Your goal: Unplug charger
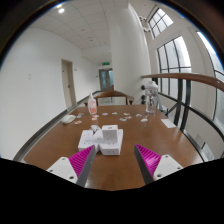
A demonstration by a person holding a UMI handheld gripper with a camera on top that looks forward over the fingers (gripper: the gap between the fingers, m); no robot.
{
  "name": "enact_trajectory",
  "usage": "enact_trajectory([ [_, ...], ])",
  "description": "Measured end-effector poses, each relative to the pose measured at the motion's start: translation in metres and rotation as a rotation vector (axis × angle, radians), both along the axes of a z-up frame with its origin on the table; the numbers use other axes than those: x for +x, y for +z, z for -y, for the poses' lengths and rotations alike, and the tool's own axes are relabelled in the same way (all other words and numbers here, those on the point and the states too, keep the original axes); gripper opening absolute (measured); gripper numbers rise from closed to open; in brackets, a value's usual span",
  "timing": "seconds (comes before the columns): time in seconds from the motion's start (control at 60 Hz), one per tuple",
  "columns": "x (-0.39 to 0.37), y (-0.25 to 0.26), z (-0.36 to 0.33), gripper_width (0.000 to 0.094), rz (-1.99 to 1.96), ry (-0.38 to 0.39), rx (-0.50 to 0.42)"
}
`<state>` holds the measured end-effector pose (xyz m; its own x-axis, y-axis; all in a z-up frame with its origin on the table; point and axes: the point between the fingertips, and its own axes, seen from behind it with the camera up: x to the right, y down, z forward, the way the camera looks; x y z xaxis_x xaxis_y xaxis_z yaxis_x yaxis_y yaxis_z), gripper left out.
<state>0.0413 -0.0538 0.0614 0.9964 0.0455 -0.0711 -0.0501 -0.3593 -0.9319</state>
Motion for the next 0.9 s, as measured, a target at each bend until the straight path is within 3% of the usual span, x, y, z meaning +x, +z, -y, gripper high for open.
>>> enact_trajectory([
  [0.267, -0.004, -0.010, -0.086, 0.0784, 0.029, 0.004, 0.008],
  [0.383, -0.010, -0.019, -0.112, 0.0610, 0.055, 0.009, -0.008],
  [0.433, -0.018, -0.027, -0.119, 0.0391, 0.041, 0.026, -0.034],
  [0.583, -0.012, -0.029, -0.120, 0.0367, 0.075, -0.025, -0.043],
  [0.783, -0.011, -0.025, -0.123, 0.0186, 0.044, -0.024, -0.025],
  [0.867, -0.012, -0.018, -0.124, 0.0180, 0.053, -0.025, 0.009],
  [0.9, -0.012, -0.003, -0.124, 0.0179, 0.068, -0.025, 0.067],
])
